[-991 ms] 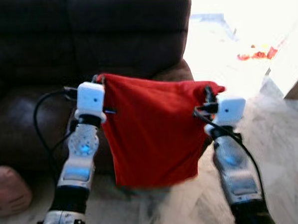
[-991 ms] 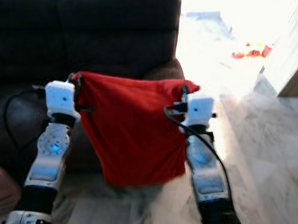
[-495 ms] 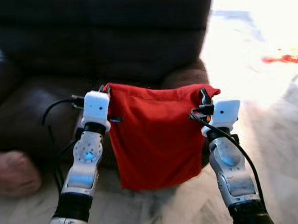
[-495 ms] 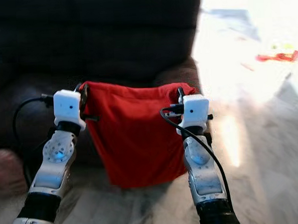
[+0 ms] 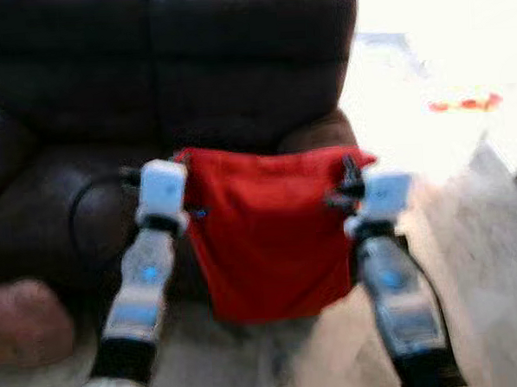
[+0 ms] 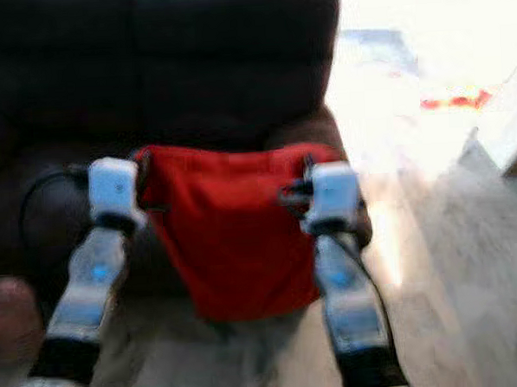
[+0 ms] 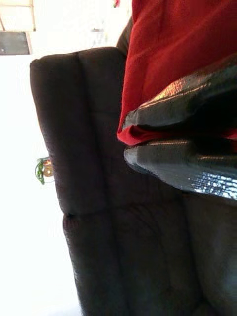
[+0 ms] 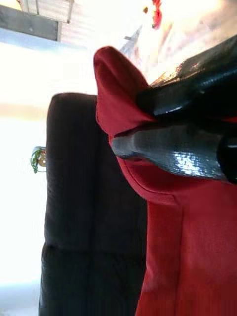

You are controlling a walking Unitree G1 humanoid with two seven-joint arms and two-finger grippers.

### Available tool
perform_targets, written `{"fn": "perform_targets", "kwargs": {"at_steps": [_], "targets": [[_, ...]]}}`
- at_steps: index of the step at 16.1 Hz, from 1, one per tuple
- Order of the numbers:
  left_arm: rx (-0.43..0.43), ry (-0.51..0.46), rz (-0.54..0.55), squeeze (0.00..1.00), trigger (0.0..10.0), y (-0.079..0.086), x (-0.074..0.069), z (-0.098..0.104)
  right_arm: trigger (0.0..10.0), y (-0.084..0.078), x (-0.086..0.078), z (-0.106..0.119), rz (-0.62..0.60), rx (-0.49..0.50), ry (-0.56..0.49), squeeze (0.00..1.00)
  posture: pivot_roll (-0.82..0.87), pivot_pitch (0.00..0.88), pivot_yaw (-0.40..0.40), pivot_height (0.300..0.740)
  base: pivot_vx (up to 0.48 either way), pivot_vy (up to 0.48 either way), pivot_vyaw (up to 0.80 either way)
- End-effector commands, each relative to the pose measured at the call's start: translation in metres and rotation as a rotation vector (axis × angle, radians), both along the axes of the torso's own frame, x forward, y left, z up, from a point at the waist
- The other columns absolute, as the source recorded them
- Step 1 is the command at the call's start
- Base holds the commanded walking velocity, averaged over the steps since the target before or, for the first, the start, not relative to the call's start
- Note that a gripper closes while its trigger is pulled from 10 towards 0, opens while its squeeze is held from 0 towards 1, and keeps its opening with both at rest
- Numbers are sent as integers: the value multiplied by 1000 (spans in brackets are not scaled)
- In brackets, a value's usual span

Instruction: Move the pillow to the sofa from floor

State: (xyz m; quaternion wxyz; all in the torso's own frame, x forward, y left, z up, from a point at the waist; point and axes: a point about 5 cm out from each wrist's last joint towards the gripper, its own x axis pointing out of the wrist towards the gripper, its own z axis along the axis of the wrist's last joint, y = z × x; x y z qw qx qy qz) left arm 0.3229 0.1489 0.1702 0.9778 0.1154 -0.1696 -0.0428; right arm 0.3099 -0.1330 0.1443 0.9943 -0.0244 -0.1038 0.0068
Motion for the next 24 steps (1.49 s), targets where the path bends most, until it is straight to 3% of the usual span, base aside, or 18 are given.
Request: {"fn": "perform_targets", "kwargs": {"at_steps": [1,17,24], "targets": [[-8,-99,-29,0,10000,-8,0,23,10000,-6,2,16,-19,-9,-74,0,0,0,-31,740,0,379,0],[12,-154,-36,0,10000,-12,0,38,10000,-8,2,16,-23,-18,-77,0,4,0,-21,740,0,0,-95],[43,-213,-19,0,10000,-13,-4,46,10000,-12,7,53,-24,-10,-208,0,1,0,-22,740,0,0,0]]}}
